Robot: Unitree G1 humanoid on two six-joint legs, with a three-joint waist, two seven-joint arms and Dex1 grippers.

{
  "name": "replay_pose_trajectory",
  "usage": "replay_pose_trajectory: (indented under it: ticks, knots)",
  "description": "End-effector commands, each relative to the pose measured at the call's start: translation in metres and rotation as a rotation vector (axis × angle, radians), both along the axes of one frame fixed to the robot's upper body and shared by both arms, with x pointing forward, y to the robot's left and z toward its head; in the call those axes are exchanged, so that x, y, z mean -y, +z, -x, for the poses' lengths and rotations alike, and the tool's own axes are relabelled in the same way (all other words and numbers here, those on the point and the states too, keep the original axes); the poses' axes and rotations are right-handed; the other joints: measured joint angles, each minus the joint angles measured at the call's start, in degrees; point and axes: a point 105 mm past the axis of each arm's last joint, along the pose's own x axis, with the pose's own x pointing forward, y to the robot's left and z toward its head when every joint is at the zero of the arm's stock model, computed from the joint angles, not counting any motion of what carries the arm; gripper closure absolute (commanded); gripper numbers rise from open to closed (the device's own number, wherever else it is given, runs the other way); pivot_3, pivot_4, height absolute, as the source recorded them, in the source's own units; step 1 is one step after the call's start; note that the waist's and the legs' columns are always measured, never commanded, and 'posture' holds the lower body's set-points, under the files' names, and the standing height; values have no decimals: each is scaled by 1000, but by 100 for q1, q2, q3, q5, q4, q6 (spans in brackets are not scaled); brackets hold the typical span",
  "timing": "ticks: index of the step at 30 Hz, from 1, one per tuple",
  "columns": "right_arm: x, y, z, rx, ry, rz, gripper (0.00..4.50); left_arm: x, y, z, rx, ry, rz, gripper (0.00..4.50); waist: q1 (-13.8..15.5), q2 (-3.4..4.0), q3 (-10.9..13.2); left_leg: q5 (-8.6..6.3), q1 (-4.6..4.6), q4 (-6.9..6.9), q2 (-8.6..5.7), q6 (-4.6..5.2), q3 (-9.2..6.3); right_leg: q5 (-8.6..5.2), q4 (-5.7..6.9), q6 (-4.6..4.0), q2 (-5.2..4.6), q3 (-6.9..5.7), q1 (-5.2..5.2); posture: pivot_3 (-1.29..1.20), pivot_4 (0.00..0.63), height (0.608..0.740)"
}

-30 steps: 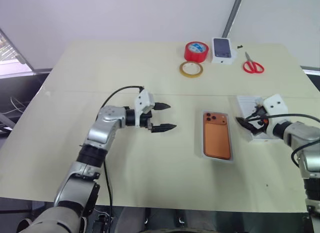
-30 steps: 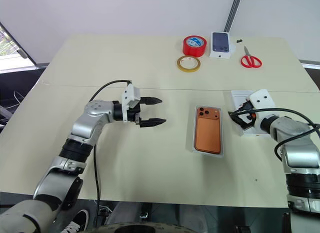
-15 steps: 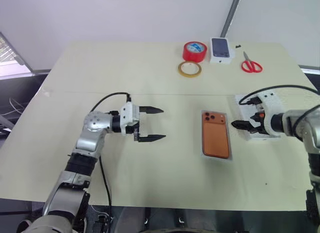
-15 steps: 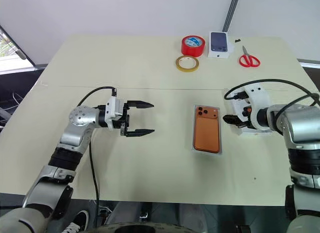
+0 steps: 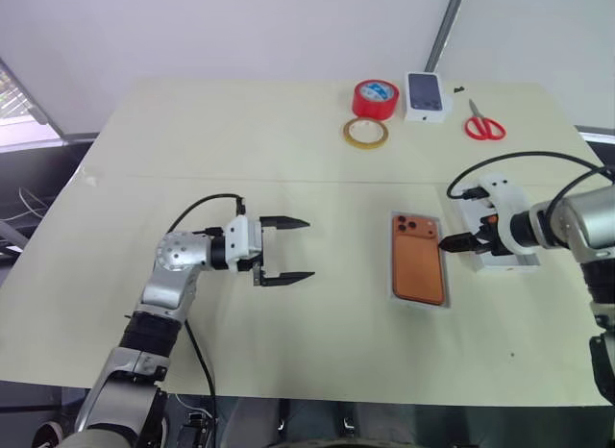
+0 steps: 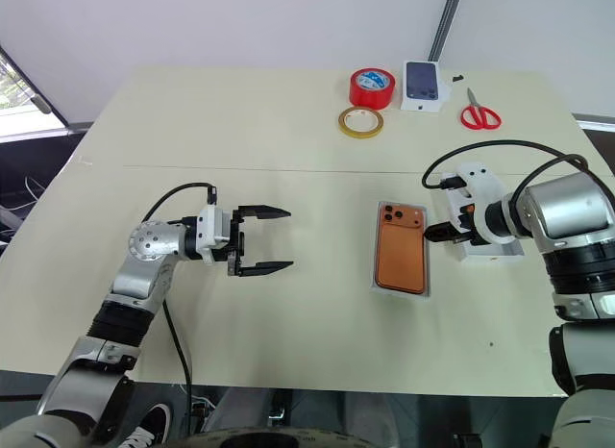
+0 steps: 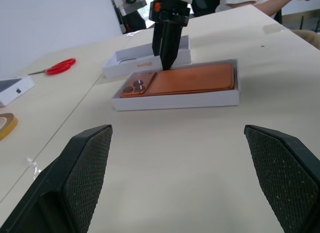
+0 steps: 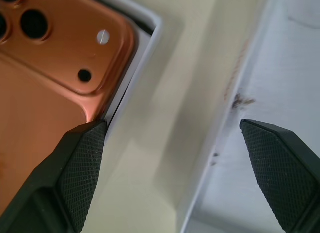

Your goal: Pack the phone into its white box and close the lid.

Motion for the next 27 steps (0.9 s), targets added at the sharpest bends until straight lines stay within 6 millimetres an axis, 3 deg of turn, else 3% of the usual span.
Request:
replay_pose_trajectory:
  ticks: [1, 10, 17, 27]
  knots:
    - [6, 10, -5, 23, -19, 36, 54, 0, 9, -2, 65, 23, 23, 55, -4, 0, 0, 0, 0, 0, 0, 1, 0, 0, -1, 0, 0, 0, 1, 0, 150, 740]
    - [16, 21, -14, 53, -47, 43, 54, 1, 13, -8, 63, 98, 111, 55, 1, 0, 0, -1, -1, 0, 0, 2, 1, 0, -1, 0, 0, 0, -1, 0, 150, 740]
    - [13, 32, -7, 34, -47, -5, 54, 3, 13, -6, 46, 98, 131, 55, -1, 3, 2, -2, -7, -1, 0, 2, 1, 0, -3, 0, 0, 0, -6, 0, 150, 740]
    - [22, 23, 2, 16, -55, 16, 54, 11, 17, -7, 54, 89, 147, 55, 7, 4, 2, -2, -11, -2, 0, 2, 0, 0, -3, 0, 0, 0, -9, 0, 150, 740]
